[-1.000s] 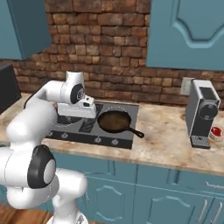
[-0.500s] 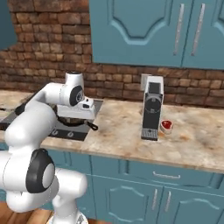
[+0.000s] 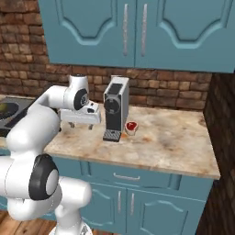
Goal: Place both pans onto different burners. Then place the potato and the steak on different pans.
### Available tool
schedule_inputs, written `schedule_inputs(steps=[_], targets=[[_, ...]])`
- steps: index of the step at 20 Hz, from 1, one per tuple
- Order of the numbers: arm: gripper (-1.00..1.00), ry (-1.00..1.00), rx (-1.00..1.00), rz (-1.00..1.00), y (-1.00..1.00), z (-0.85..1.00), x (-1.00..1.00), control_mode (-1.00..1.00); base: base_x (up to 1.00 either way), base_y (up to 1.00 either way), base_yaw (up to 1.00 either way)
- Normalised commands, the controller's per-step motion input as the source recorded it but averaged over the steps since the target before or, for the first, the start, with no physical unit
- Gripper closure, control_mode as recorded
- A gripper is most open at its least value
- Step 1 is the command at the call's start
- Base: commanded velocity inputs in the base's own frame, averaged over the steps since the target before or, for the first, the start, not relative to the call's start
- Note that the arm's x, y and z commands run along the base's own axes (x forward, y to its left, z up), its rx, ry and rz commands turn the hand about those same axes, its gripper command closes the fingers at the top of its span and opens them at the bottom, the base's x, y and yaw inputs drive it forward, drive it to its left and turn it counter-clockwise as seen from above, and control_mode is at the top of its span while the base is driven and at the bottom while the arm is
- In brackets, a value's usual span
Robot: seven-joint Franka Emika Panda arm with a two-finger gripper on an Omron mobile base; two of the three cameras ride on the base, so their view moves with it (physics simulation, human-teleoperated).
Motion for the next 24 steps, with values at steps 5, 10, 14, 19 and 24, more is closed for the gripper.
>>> schedule_inputs(steps=[5,10,14,19,24], targets=[[-1.00,0.00,0.00,0.00,0.00,0.00,0.00,1.00,0.18,-0.58,0.00],[-1.00,0.00,0.00,0.00,0.00,0.00,0.00,1.00,0.40,-0.39,0.00],[-1.00,0.00,0.00,0.00,0.00,0.00,0.00,1.00,0.46,-0.34,0.00],[-1.00,0.00,0.00,0.00,0.00,0.00,0.00,1.00,0.39,-0.40,0.00],[-1.00,0.00,0.00,0.00,-0.53,-0.07,0.33,-1.00,0.00,0.00,0.00]])
